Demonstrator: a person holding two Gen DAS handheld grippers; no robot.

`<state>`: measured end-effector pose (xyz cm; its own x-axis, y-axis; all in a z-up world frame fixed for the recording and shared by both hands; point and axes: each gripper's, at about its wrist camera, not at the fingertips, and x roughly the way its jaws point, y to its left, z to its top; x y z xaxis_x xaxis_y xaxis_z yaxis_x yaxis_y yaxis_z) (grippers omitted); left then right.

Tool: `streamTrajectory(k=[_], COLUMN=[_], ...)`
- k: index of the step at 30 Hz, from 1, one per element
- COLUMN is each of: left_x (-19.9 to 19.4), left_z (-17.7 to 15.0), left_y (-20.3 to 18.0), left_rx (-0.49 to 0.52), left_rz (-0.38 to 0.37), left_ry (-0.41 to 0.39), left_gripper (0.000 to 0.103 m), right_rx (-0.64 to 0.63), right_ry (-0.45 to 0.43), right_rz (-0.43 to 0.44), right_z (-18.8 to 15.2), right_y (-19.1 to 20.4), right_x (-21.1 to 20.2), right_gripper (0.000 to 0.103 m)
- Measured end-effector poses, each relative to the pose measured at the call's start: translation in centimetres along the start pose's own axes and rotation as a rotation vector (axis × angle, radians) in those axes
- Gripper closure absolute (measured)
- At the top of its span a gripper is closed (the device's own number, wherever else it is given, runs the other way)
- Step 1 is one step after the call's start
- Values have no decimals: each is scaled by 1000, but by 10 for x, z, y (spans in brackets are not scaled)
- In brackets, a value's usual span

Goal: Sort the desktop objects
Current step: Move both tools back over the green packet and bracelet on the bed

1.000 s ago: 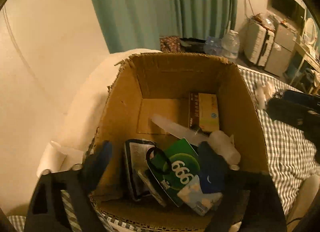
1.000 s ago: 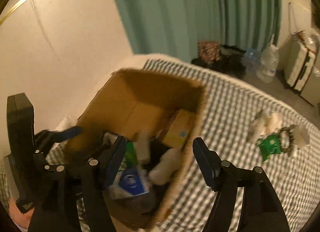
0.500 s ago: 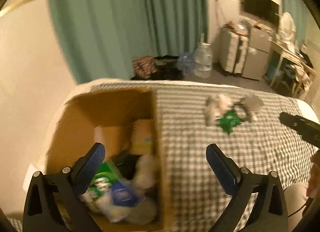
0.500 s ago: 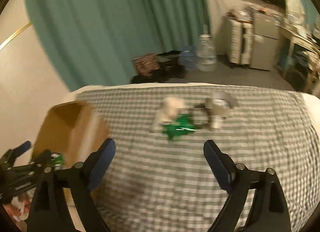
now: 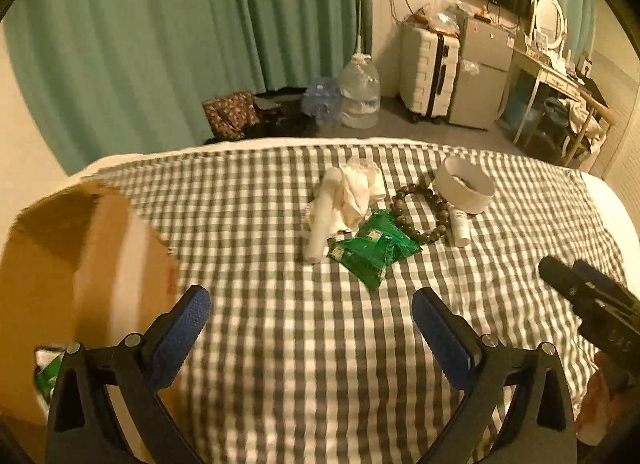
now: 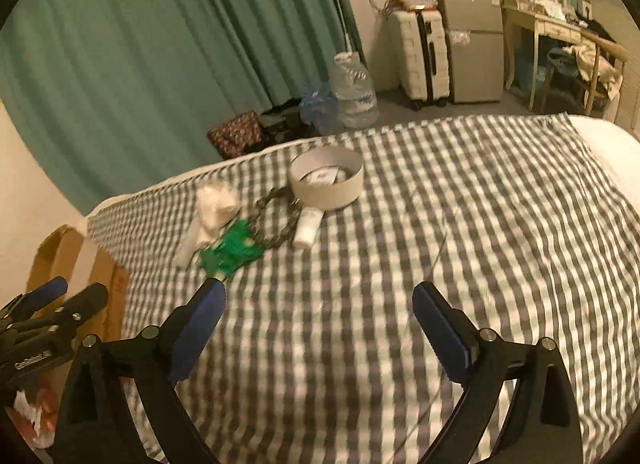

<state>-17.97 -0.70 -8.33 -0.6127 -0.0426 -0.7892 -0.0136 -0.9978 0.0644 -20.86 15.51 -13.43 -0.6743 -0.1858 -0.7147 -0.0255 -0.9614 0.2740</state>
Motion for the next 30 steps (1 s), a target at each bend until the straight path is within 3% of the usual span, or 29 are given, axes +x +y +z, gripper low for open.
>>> streamTrajectory(k=[3, 10, 21, 25, 27, 28, 30], left_x=[29, 82, 139, 149, 151, 154, 157], left_z=[5, 16, 37, 39, 41, 40, 43], left_y=[3, 17, 16, 17, 16, 17, 13], left_rx=[-16, -53, -40, -44, -30, -12, 18], left_rz=[25, 49, 42, 18, 3, -11, -68], left_ry=[31, 59, 83, 103, 112, 122, 141], left_gripper=[0, 0, 0, 3, 18, 25, 57], right_rx=[-43, -87, -149, -122, -108, -102, -98], right_ry=[-41, -19, 12, -7, -21, -24, -18], right_rz=[-8, -22, -92, -78, -71, -59, -43], right_z=[6, 28, 53, 64, 71, 72, 72], right_y=[0, -2, 8, 6, 5, 4, 4], right_x=[15, 66, 133, 143, 147, 148, 149], right_gripper=[8, 8, 8, 8, 8, 15, 21])
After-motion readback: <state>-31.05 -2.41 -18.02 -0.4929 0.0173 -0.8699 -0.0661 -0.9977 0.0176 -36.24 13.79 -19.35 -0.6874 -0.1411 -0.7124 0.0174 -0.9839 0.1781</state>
